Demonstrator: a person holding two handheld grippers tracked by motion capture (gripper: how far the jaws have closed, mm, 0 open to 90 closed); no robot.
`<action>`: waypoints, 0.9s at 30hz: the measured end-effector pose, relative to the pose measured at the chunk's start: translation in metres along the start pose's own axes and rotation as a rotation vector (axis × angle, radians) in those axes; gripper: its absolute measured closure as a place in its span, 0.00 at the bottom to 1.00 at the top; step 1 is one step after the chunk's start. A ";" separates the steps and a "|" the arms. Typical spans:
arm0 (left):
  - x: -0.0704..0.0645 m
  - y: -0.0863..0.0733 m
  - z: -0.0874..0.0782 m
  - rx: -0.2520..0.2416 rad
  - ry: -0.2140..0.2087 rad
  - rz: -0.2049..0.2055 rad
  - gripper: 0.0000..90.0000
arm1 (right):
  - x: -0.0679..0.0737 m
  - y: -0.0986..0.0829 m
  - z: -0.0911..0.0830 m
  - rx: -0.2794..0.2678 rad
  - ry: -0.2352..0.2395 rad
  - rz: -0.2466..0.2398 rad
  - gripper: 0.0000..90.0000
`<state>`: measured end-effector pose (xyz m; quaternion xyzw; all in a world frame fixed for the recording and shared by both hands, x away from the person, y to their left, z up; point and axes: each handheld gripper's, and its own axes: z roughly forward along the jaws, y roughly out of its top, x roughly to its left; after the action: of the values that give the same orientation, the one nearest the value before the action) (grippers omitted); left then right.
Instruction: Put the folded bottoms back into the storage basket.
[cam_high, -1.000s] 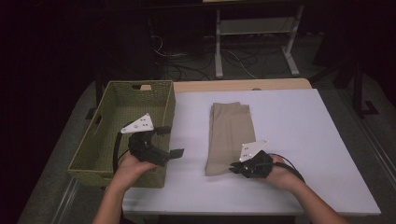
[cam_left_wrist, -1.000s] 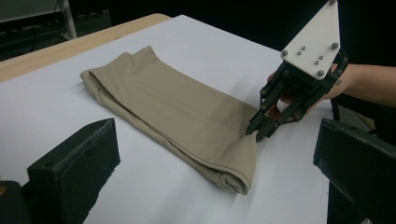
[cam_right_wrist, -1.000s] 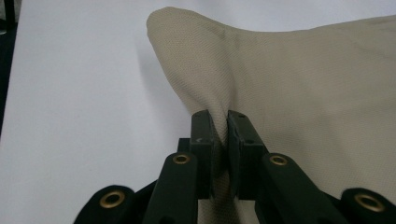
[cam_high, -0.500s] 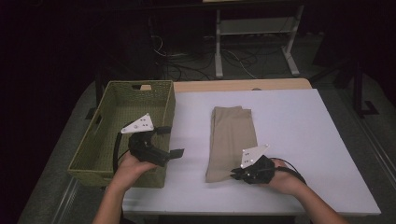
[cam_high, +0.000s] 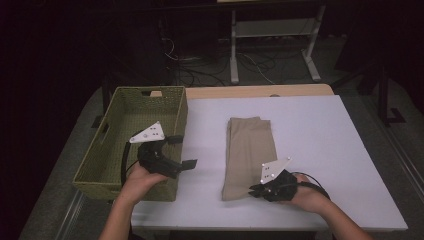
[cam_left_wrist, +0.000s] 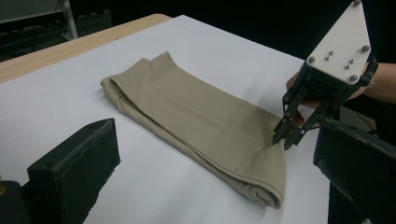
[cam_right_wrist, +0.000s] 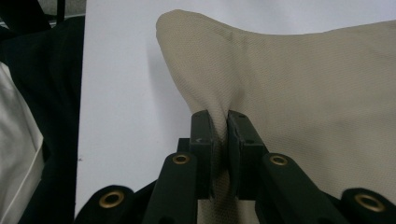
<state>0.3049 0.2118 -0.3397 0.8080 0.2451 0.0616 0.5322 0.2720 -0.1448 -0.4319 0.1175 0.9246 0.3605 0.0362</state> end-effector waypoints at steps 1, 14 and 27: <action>0.000 0.000 0.000 0.000 -0.001 0.000 0.01 | 0.001 0.000 -0.001 -0.001 0.002 0.001 0.89; 0.000 0.000 0.000 0.002 0.001 0.000 0.01 | 0.014 -0.010 -0.006 0.007 0.030 0.008 0.89; 0.000 0.000 0.000 0.002 -0.002 0.001 0.01 | 0.012 -0.014 -0.011 -0.050 0.081 0.066 0.75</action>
<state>0.3050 0.2116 -0.3397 0.8087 0.2444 0.0610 0.5316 0.2556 -0.1590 -0.4331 0.1324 0.9116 0.3889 -0.0102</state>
